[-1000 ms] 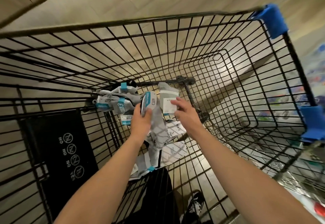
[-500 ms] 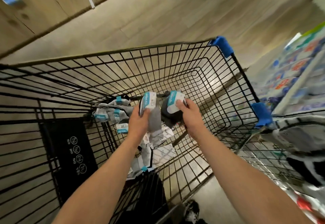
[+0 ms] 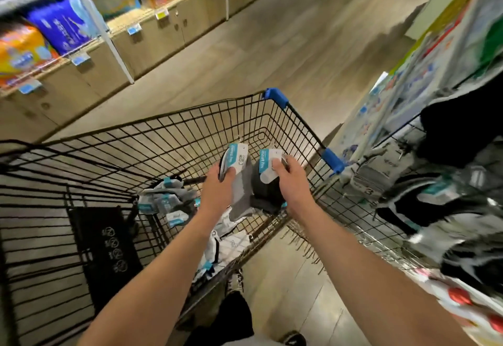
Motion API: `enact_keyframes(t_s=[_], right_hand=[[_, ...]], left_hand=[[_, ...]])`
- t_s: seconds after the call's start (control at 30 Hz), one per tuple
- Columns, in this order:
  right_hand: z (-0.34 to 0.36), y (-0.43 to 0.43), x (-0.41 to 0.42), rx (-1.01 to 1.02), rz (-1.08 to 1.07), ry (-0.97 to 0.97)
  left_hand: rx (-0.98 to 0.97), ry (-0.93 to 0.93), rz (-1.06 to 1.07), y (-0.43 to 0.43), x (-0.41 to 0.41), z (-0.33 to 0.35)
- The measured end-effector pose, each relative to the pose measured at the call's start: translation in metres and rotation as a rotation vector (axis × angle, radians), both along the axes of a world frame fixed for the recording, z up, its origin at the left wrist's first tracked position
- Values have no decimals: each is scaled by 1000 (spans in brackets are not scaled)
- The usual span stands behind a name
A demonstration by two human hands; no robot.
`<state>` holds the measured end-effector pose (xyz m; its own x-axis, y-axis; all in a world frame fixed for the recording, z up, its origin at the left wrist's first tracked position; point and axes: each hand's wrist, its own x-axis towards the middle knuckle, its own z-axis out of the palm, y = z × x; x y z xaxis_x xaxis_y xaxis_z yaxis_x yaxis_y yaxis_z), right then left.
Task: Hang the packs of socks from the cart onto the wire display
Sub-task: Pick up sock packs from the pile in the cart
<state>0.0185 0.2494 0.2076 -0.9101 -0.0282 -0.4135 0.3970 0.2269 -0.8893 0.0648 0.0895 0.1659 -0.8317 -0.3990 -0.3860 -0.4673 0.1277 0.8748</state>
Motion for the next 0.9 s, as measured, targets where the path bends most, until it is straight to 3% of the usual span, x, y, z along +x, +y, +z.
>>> enact_keyframes(t_s=[0.2, 0.37, 0.67, 0.9], right_hand=[[56, 85, 50, 104, -107, 259], [76, 160, 98, 47, -222, 269], [66, 268, 169, 74, -292, 175], [16, 284, 193, 150, -355, 149]], left_hand=[[-252, 123, -199, 86, 14, 69], [-313, 200, -312, 178, 47, 107], [-187, 85, -418, 269, 97, 88], [-202, 53, -541, 293, 112, 46]])
